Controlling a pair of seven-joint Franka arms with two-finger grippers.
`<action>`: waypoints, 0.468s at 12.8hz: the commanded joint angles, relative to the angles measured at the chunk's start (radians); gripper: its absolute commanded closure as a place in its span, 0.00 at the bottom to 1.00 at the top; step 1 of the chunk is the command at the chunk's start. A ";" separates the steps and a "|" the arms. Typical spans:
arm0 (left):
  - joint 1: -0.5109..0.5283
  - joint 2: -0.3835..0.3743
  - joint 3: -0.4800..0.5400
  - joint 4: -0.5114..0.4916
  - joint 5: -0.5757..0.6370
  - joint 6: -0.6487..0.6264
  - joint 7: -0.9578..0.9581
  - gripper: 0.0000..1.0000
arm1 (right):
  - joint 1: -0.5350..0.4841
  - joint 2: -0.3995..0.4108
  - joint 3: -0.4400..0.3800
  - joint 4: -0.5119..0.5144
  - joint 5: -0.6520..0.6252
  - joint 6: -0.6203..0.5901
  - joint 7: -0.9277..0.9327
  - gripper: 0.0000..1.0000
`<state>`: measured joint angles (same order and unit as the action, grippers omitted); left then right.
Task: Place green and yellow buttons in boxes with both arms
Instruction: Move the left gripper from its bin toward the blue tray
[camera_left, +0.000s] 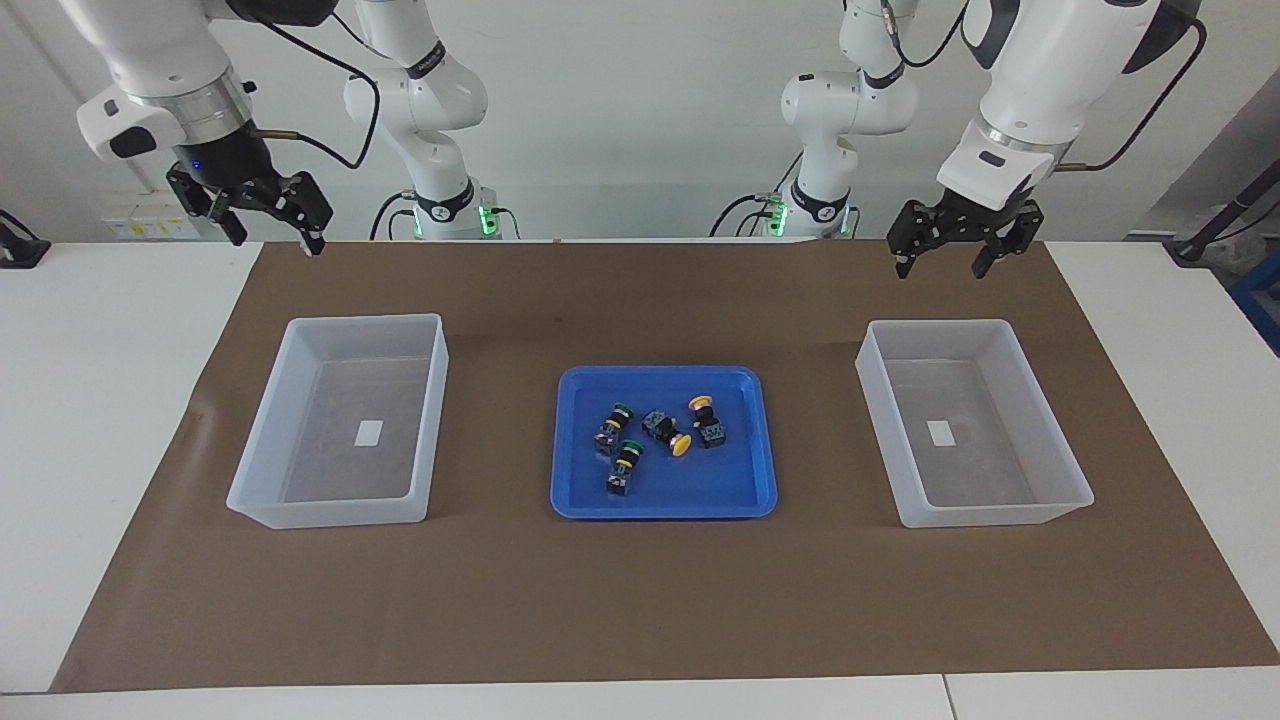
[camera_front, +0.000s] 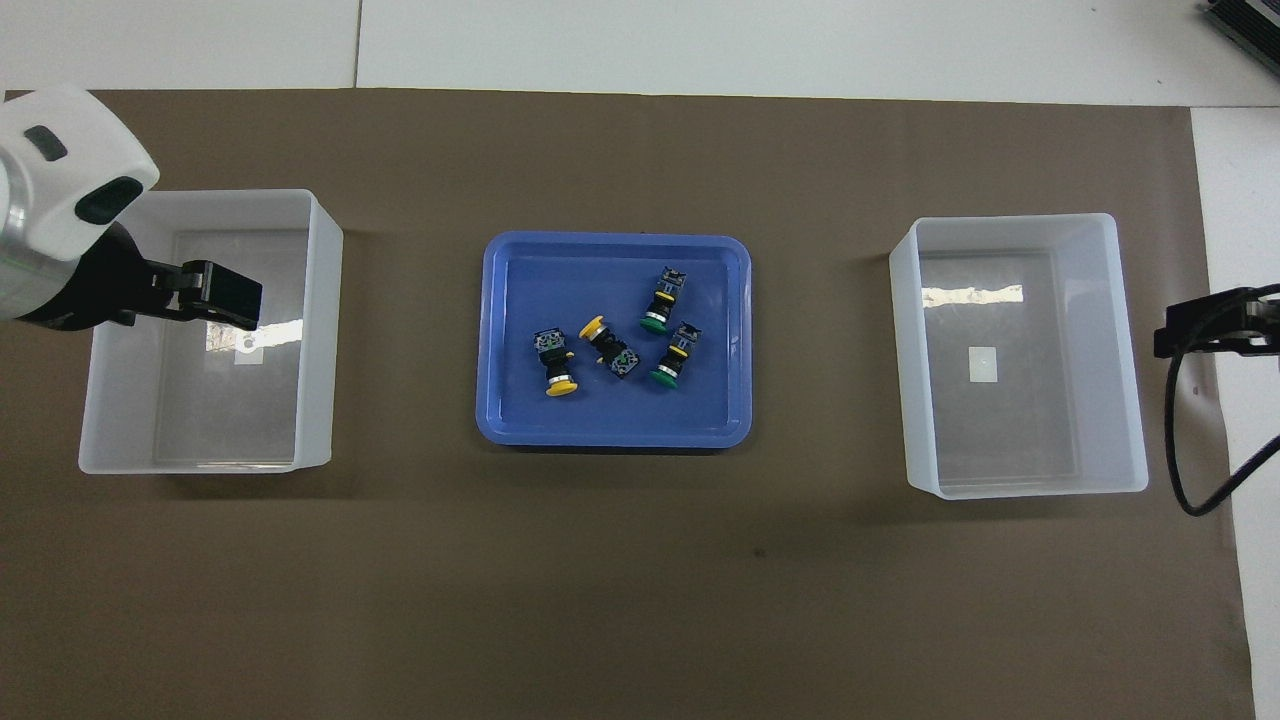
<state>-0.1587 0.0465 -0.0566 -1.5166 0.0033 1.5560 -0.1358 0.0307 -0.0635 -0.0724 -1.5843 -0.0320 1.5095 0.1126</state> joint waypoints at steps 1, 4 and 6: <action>-0.077 0.082 0.012 0.004 -0.046 0.070 -0.147 0.00 | -0.009 -0.009 0.008 -0.010 -0.002 -0.011 -0.019 0.00; -0.142 0.162 0.009 0.009 -0.095 0.215 -0.260 0.00 | -0.008 -0.009 0.006 -0.010 -0.003 -0.017 -0.011 0.00; -0.199 0.174 0.011 -0.063 -0.100 0.324 -0.310 0.00 | -0.008 -0.009 0.006 -0.010 -0.003 -0.017 -0.010 0.00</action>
<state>-0.3194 0.2224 -0.0609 -1.5278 -0.0781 1.7999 -0.4008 0.0314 -0.0635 -0.0723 -1.5845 -0.0320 1.4977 0.1126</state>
